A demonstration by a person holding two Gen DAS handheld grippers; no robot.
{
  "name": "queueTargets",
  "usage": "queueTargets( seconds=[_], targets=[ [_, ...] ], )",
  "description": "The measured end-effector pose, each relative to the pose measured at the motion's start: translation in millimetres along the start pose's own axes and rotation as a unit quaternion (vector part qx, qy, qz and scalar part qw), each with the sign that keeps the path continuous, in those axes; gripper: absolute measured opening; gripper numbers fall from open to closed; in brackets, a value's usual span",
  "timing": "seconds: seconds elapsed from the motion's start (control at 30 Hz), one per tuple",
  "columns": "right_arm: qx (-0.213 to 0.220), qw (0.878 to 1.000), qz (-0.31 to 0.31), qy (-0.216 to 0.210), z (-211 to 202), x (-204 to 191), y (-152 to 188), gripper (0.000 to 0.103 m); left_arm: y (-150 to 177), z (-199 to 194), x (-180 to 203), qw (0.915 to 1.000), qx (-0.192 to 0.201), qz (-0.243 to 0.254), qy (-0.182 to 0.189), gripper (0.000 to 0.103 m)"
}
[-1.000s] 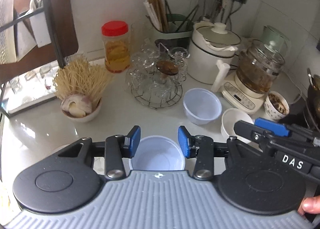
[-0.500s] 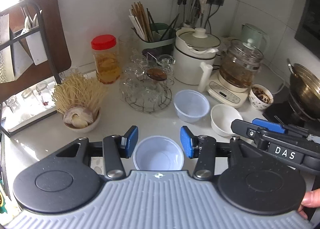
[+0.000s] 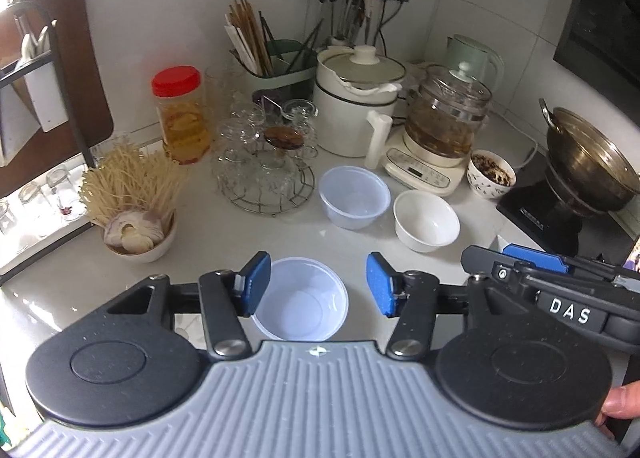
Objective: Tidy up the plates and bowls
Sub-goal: 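Move both grippers toward the second plastic bowl beside the kettle, then close both grippers on the rim of the second plastic bowl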
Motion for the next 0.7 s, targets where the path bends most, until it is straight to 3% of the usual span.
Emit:
queueTargets(
  seconds=[0.3, 0.7],
  targets=[
    [-0.011, 1.0, 0.013, 0.016, 8, 12, 3, 0.057, -1, 25, 7, 0.9995, -0.024, 0.003, 0.018, 0.059],
    [-0.017, 0.999, 0.028, 0.014, 43, 43, -18, 0.057, -27, 81, 12, 0.9987, -0.05, 0.001, 0.005, 0.06]
  ],
)
Point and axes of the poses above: each gripper's, at about its wrist camera, not at the fingertips, and z roughly the way its jaws point, x to its right, y to its underside, the point moved 3 cm from there along z, roughly the way its jaws point, and after that the axes turned 9 degrees about -z, right-handed, at the moved point
